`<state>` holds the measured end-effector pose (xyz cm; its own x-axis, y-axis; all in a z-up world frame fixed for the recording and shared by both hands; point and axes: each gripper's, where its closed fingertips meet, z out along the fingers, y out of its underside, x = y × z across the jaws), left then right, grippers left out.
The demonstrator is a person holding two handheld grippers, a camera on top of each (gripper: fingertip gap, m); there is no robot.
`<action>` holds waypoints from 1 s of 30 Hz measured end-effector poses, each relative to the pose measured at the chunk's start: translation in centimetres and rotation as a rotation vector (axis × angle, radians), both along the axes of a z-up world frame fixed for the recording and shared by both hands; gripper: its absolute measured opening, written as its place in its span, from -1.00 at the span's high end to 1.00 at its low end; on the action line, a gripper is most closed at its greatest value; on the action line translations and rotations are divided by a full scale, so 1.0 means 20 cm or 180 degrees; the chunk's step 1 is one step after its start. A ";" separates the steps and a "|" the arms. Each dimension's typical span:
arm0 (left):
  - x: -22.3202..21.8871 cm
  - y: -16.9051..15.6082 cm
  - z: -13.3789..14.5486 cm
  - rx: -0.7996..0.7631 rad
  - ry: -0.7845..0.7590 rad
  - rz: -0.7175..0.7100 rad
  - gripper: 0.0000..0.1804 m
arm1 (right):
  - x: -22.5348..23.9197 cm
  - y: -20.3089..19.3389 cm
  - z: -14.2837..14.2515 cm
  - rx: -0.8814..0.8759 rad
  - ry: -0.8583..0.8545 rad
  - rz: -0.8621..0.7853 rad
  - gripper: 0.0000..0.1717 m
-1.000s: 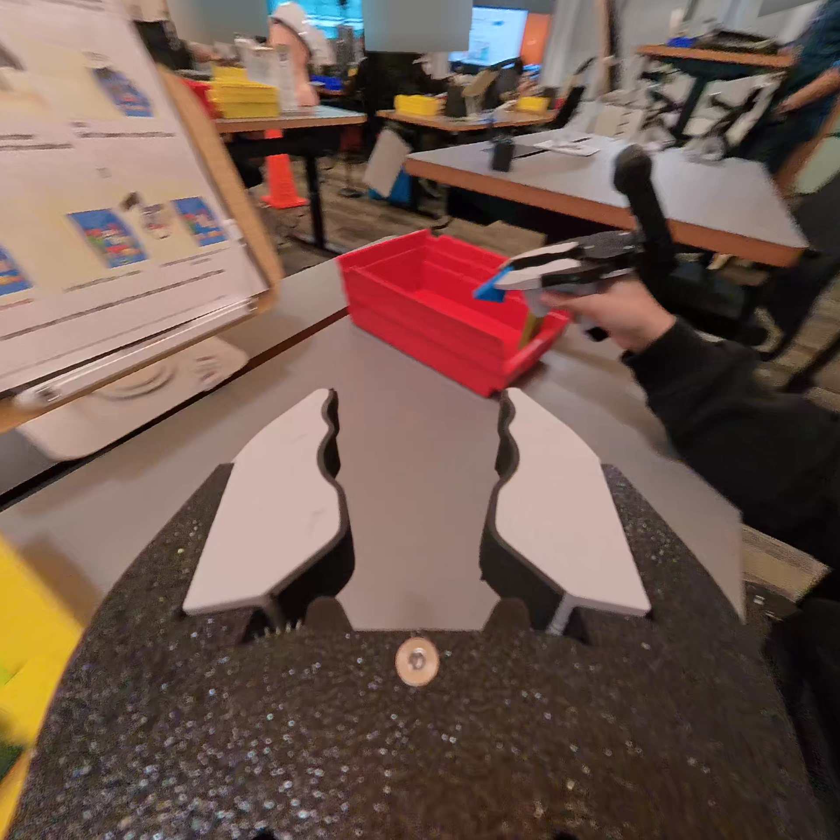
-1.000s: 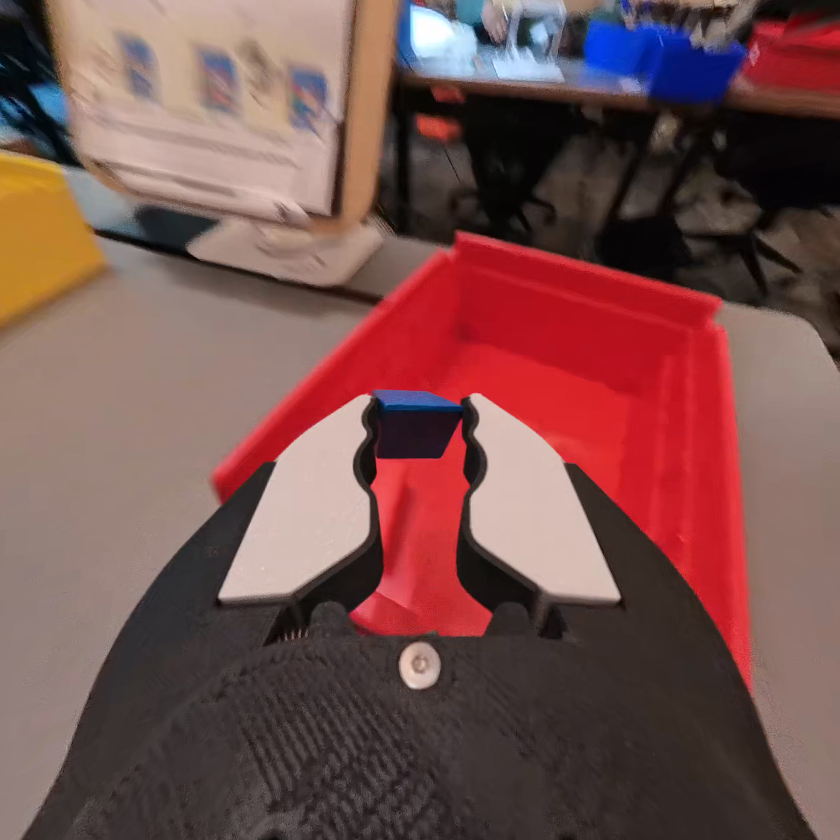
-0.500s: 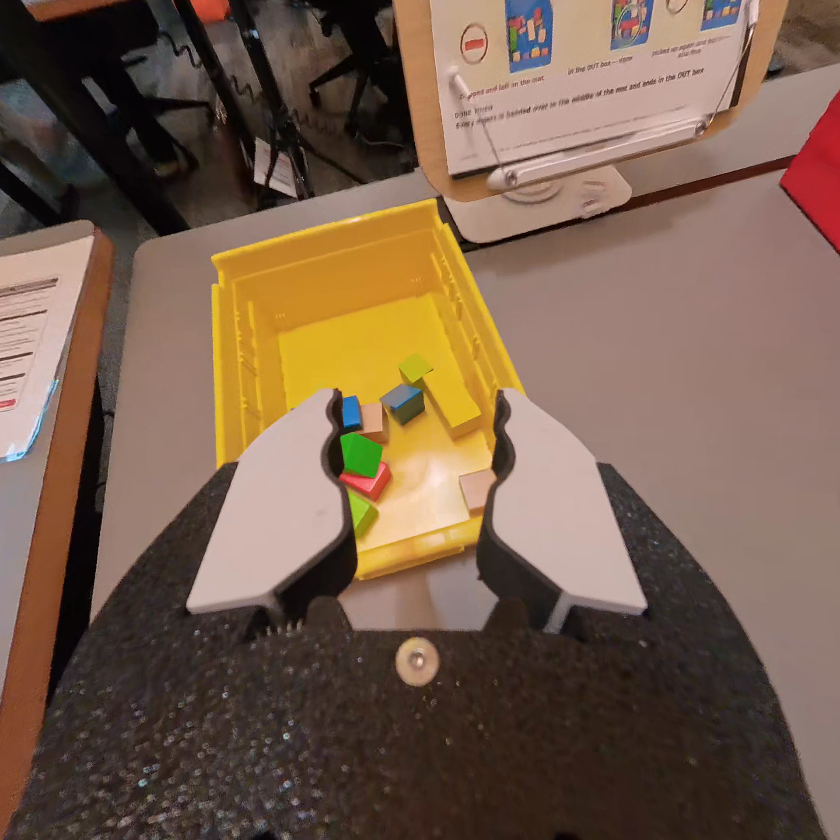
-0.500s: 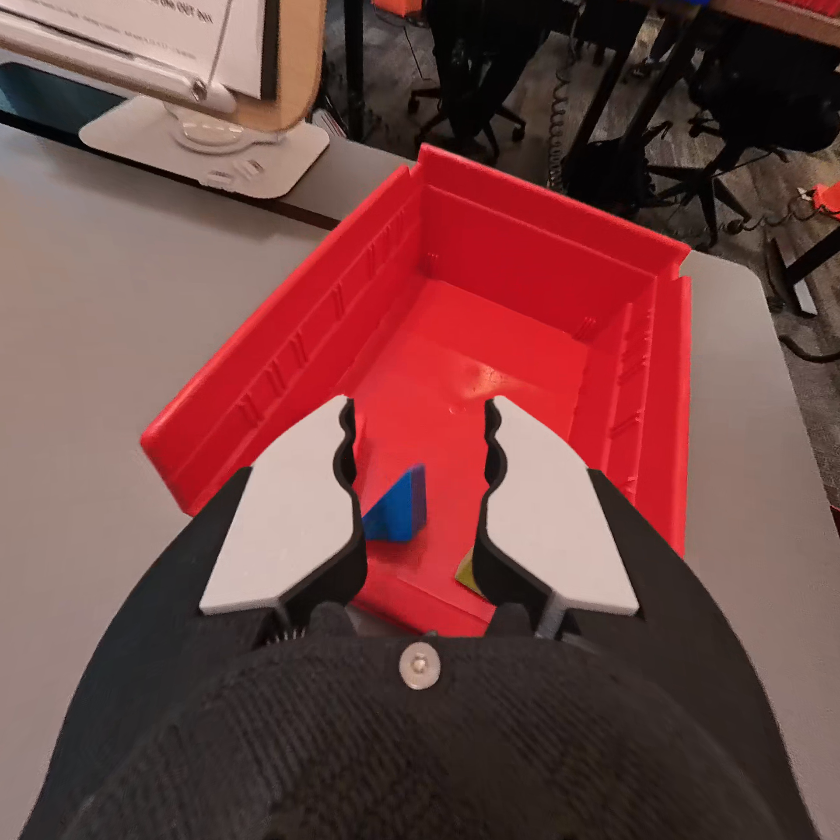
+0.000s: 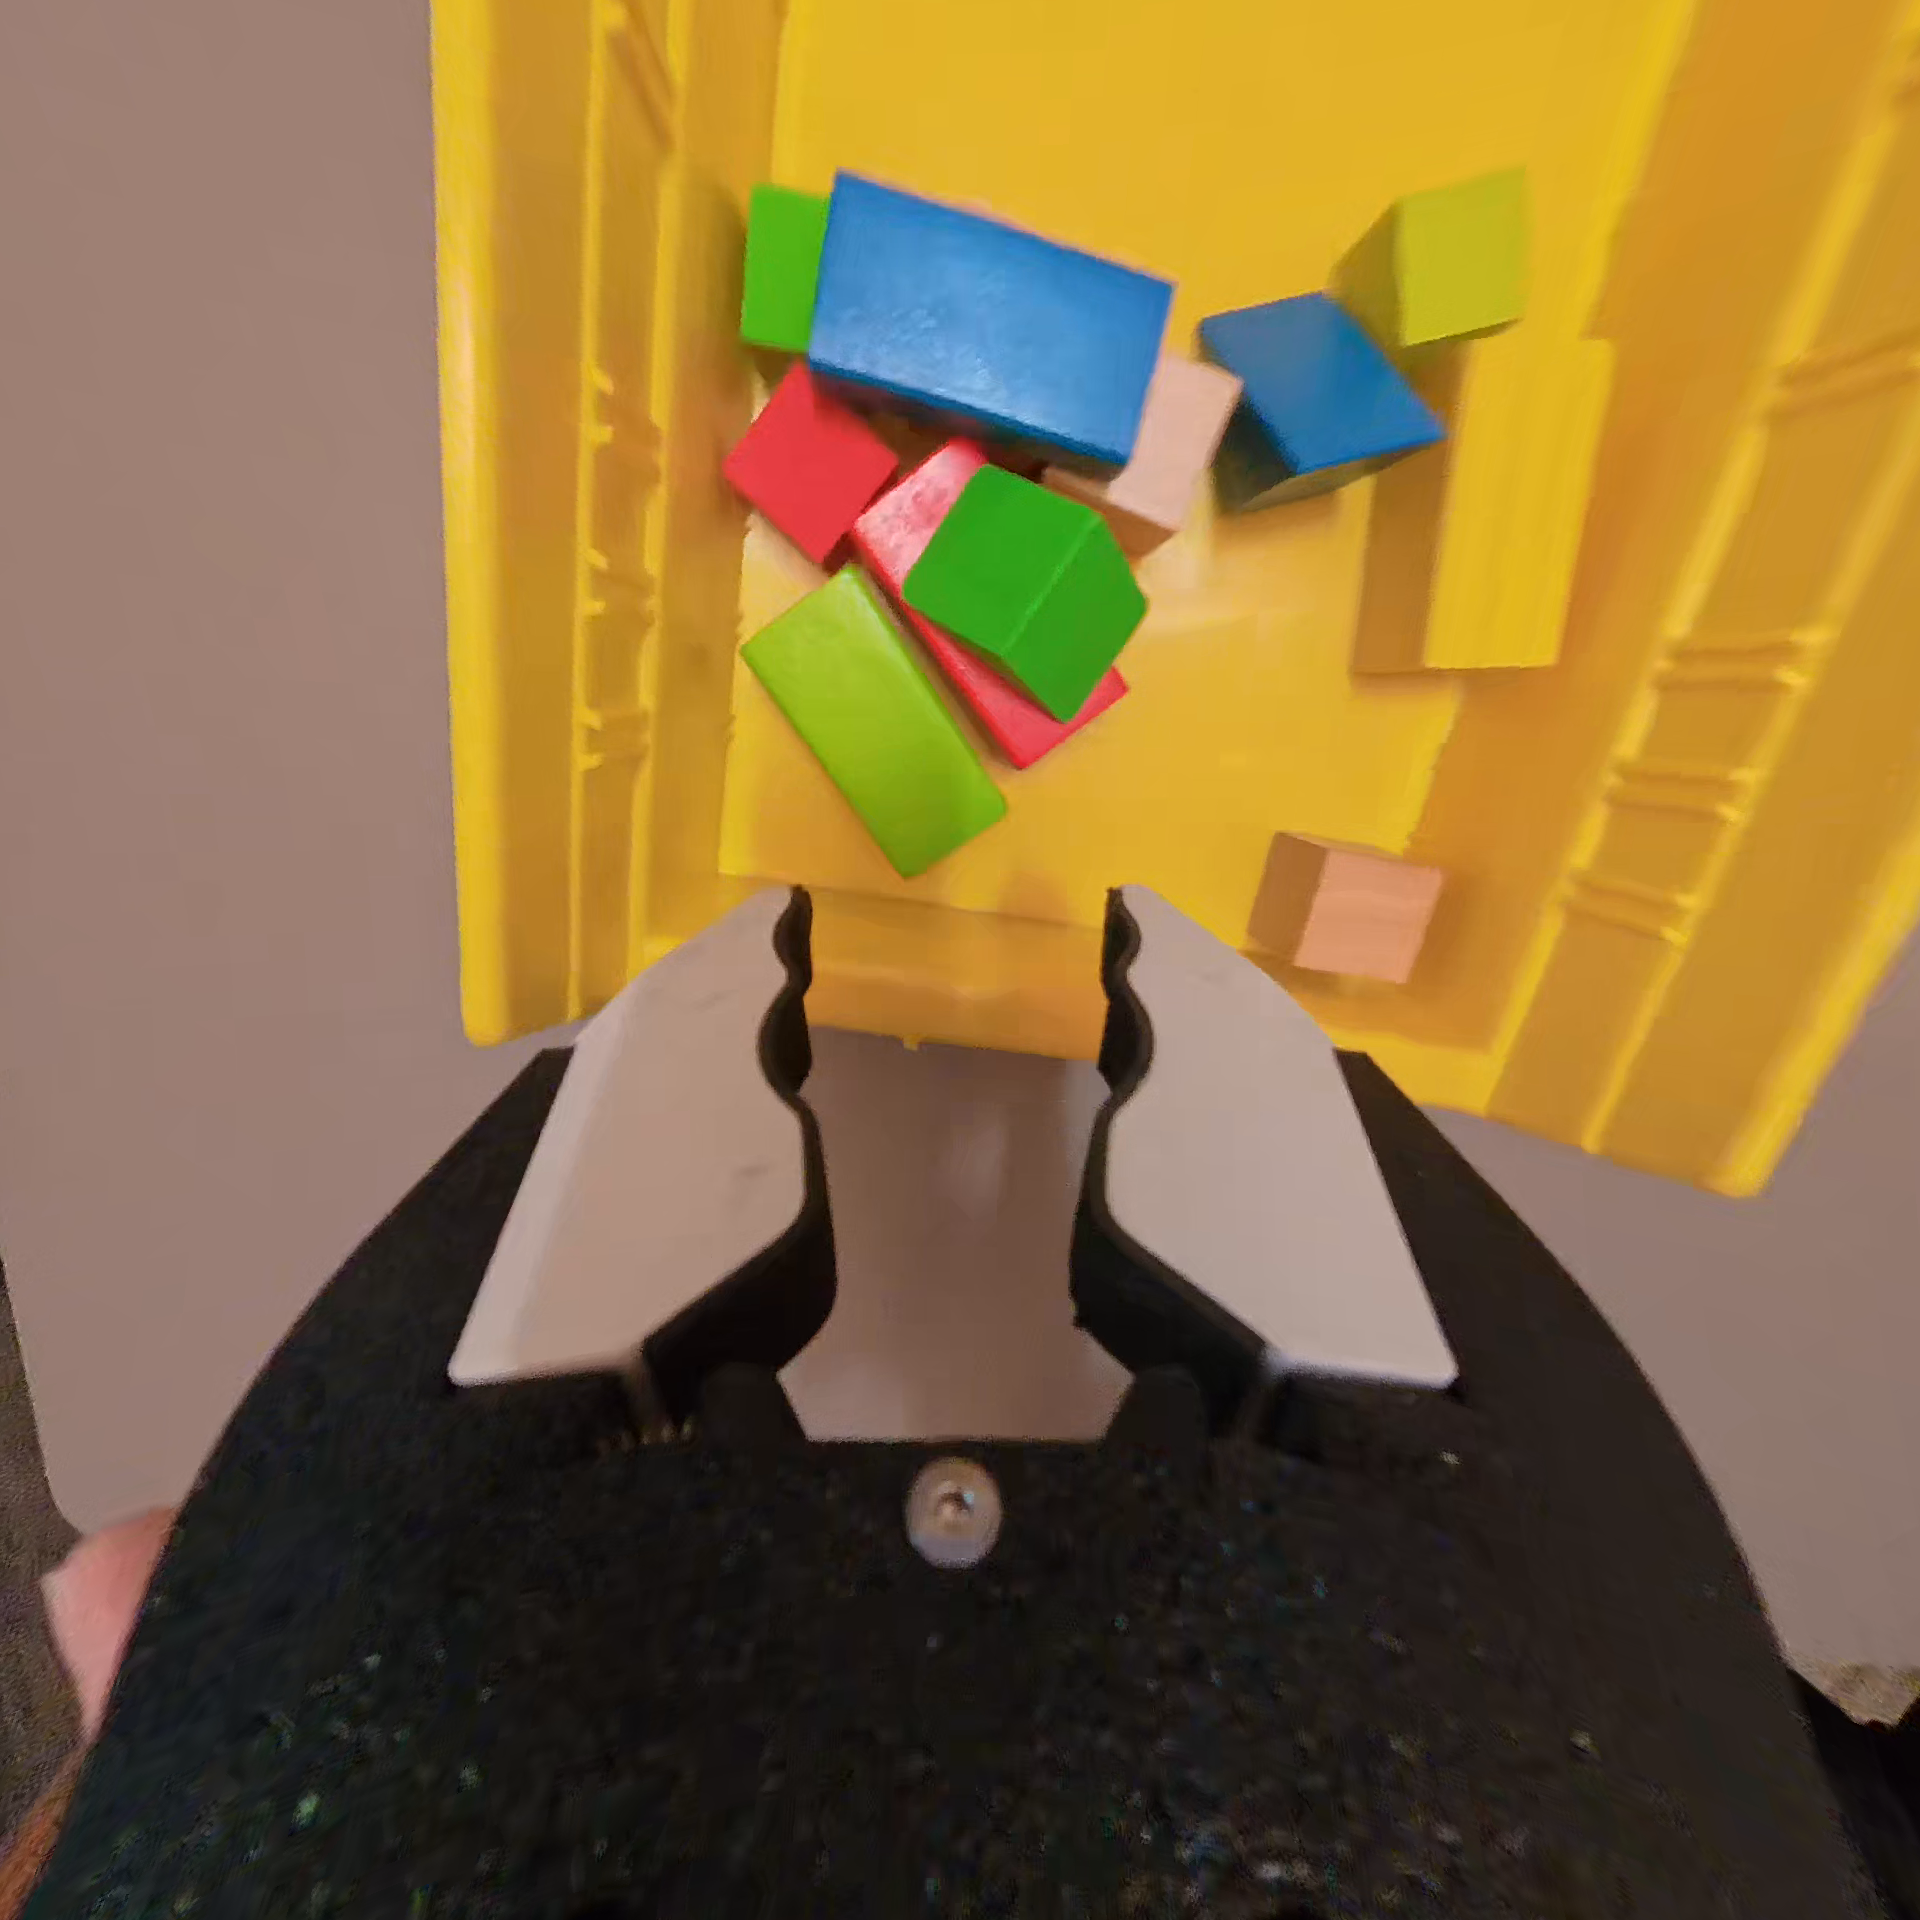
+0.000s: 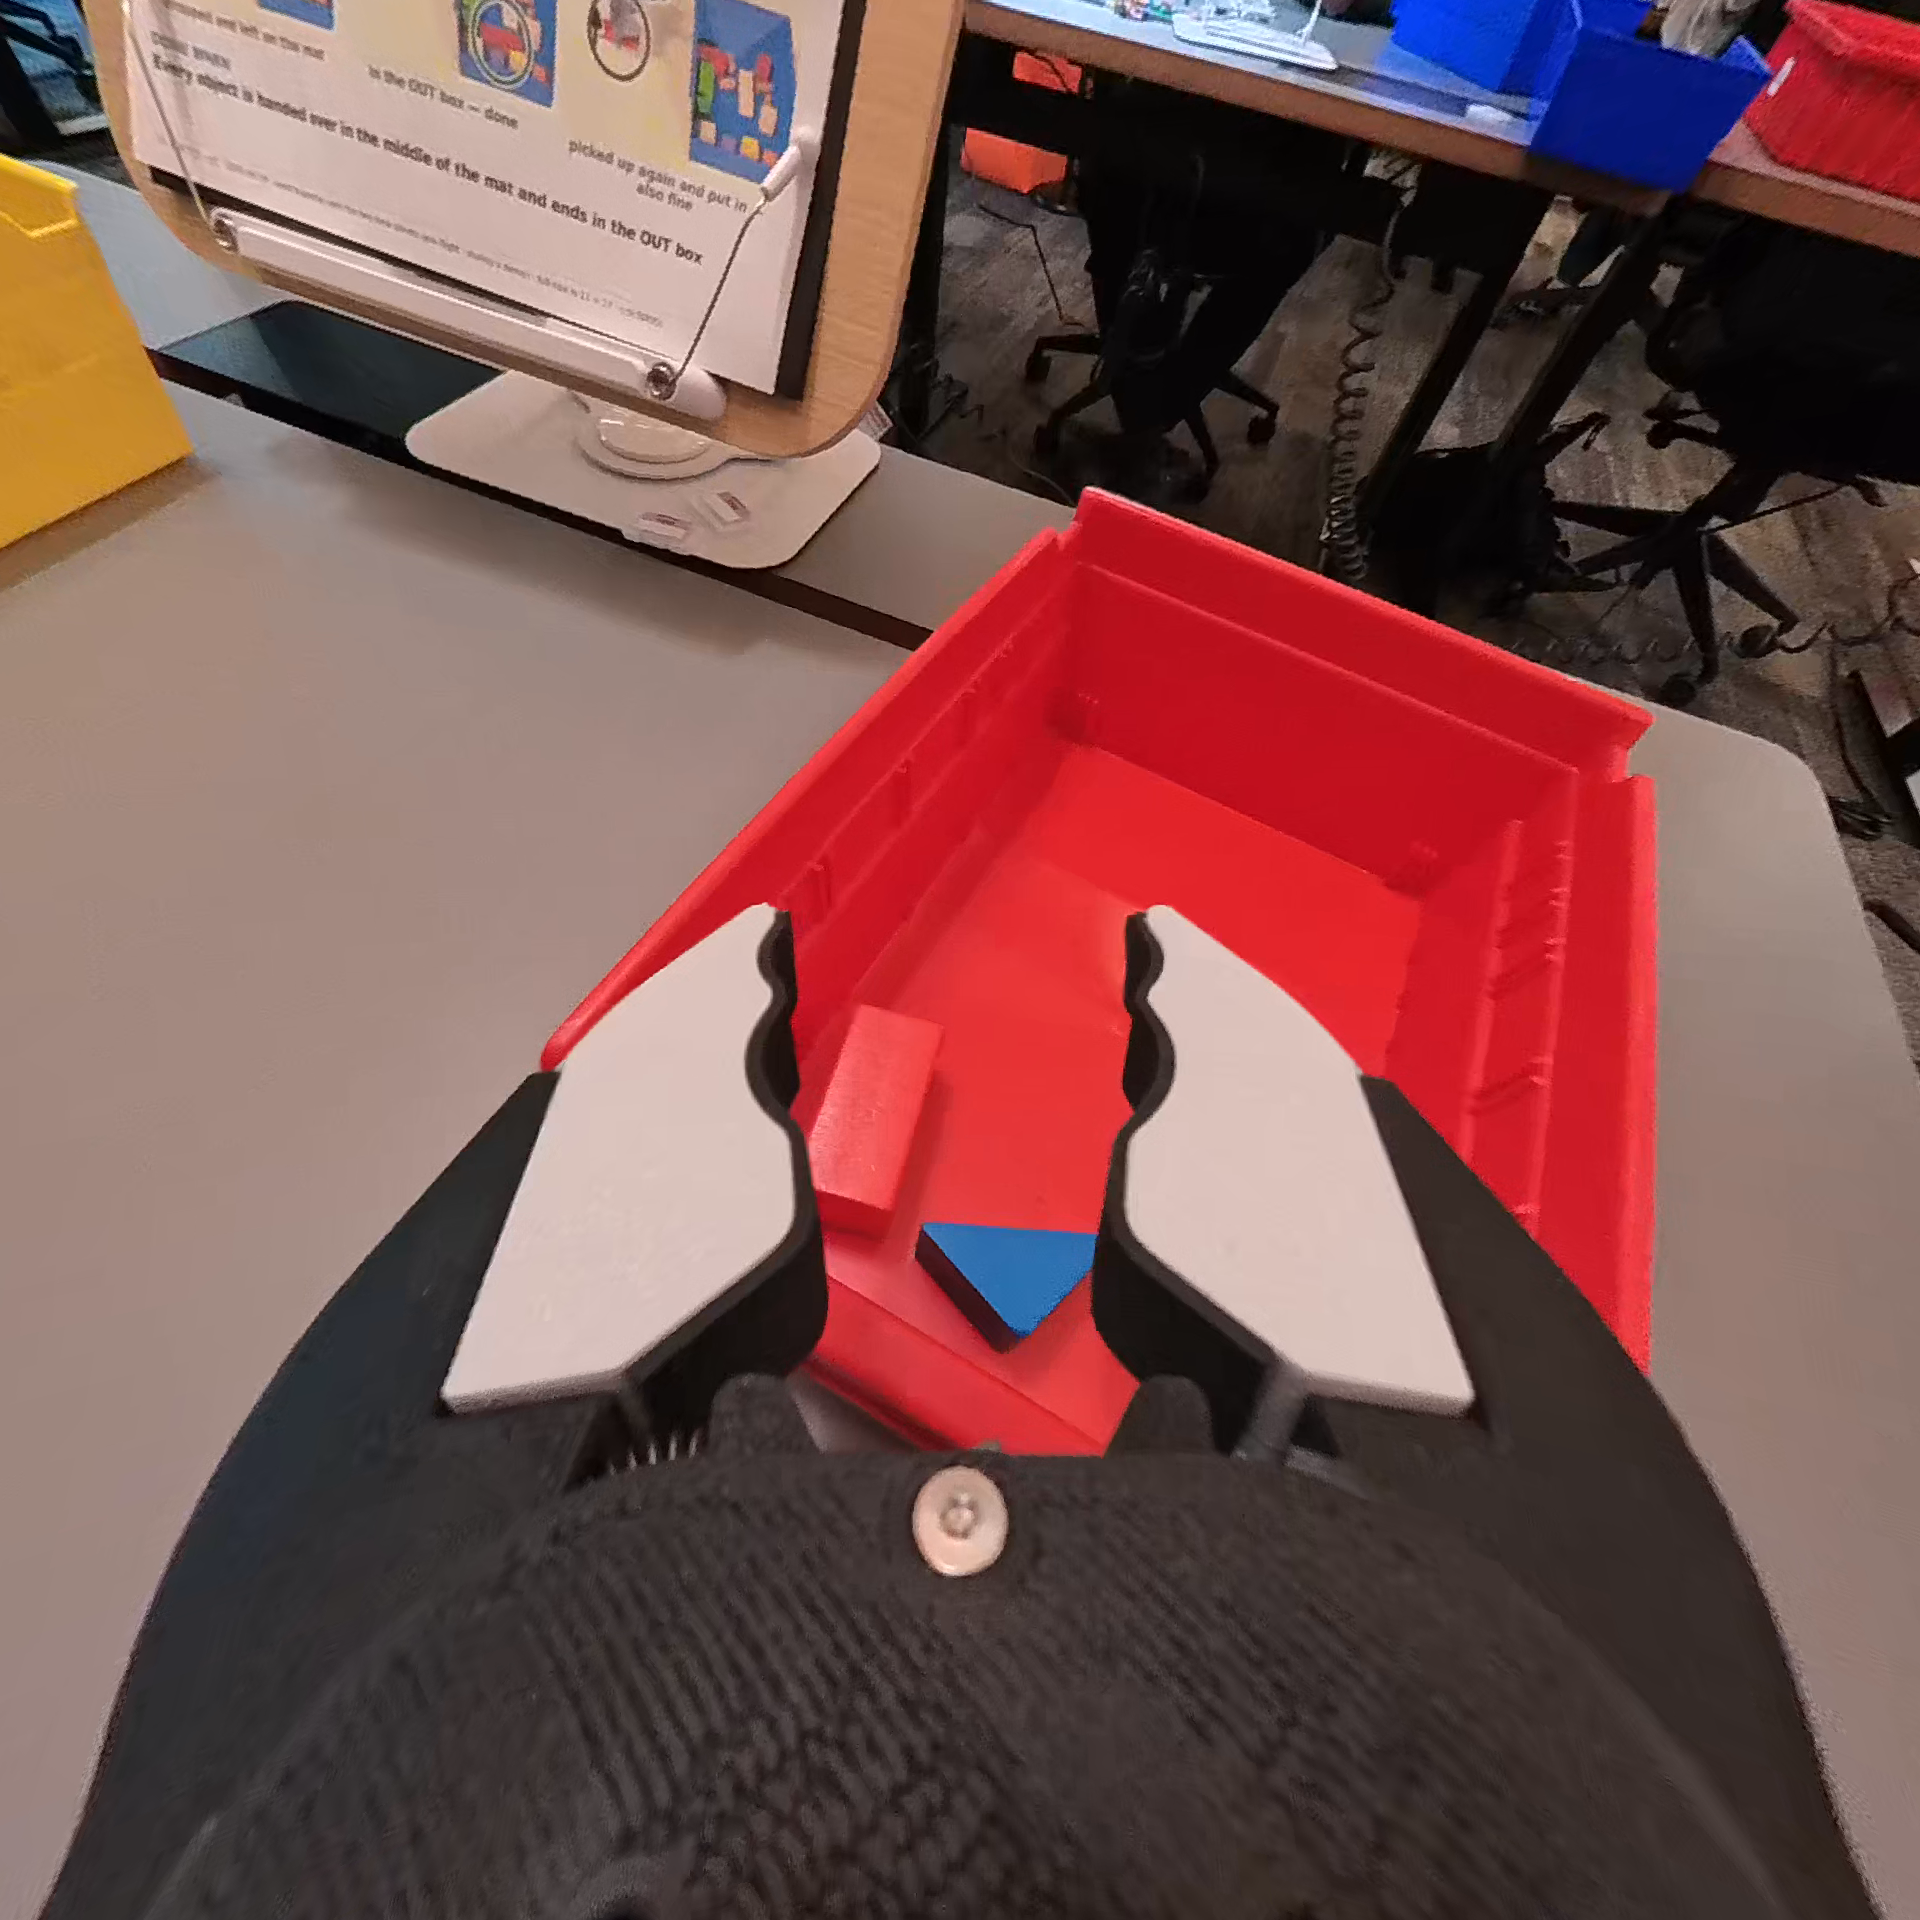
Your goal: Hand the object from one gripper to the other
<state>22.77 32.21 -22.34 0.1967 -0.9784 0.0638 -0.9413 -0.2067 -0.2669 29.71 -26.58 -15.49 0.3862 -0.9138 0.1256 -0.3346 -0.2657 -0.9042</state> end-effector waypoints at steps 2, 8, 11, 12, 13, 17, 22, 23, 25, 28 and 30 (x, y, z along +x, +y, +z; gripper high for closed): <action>0.01 0.01 -0.07 0.0000 0.0215 0.0108 0.42 | 0.00 0.02 -0.01 0.0007 0.0039 0.0053 0.29; 0.03 0.04 -0.19 0.0008 0.0529 0.0286 0.44 | -0.01 0.05 -0.02 -0.0011 0.0047 0.0134 0.28; 0.03 0.05 -0.22 0.0030 0.0573 0.0343 0.45 | 0.00 0.05 -0.01 0.0011 0.0041 0.0148 0.28; 0.04 0.04 -0.23 -0.0013 0.0570 0.0355 0.45 | 0.00 0.05 -0.02 0.0013 0.0045 0.0149 0.28; 0.04 0.04 -0.24 -0.0022 0.0586 0.0366 0.44 | 0.00 0.05 -0.02 0.0016 0.0052 0.0152 0.28; 0.02 0.06 -0.29 0.0020 0.0707 0.0394 0.45 | 0.00 0.05 -0.03 0.0020 0.0070 0.0156 0.28; 0.04 0.11 -0.30 0.0226 0.0733 0.0361 0.56 | 0.00 0.05 -0.03 0.0021 0.0074 0.0157 0.28; 0.05 0.11 -0.30 0.0243 0.0744 0.0293 0.61 | 0.00 0.05 -0.03 0.0020 0.0085 0.0164 0.28; 0.05 0.11 -0.30 0.0226 0.0745 0.0199 0.61 | 0.00 0.06 -0.03 0.0002 0.0089 0.0180 0.28; 0.03 0.10 -0.29 0.0184 0.0735 -0.0019 0.63 | -0.01 0.07 -0.03 -0.0023 0.0086 0.0198 0.28; 0.03 0.10 -0.21 0.0305 0.0590 -0.0175 0.63 | -0.01 0.09 -0.02 -0.0016 0.0068 0.0224 0.27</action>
